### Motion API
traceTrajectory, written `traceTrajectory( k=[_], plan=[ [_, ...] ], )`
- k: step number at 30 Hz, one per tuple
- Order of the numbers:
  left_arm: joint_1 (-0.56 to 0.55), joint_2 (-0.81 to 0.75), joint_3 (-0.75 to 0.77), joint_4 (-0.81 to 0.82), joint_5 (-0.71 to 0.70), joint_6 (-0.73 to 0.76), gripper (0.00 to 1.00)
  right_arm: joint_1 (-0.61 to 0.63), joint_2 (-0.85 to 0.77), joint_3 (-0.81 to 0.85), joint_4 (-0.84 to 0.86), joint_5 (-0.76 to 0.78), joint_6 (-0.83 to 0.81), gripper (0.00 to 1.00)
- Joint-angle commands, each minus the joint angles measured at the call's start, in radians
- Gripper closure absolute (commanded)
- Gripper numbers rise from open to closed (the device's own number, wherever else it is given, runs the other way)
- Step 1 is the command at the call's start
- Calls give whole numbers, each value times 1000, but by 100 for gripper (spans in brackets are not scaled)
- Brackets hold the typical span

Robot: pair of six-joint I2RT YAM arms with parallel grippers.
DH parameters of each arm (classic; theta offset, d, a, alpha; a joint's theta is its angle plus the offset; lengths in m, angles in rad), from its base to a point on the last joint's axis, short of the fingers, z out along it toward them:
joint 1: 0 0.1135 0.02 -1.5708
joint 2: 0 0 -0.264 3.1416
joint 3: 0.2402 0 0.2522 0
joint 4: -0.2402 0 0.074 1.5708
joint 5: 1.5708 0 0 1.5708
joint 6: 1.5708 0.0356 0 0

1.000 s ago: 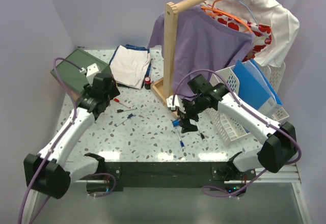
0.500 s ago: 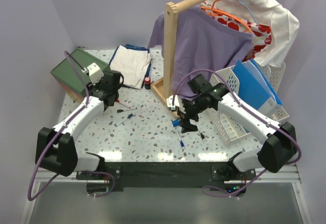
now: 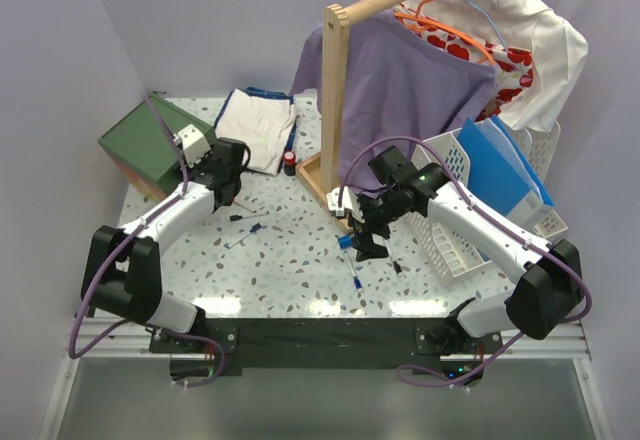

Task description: Organize the desk

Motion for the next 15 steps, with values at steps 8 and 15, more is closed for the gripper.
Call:
traceTrajectory(
  k=[8,15],
  plan=[
    [9,99,81,-29,-149,-138,35,-6,-15,5,-1,-22,-16,7],
    [9,113,105,-26,-172,-130,37,-6,-17,4,-1,-21,-16,7]
  ],
)
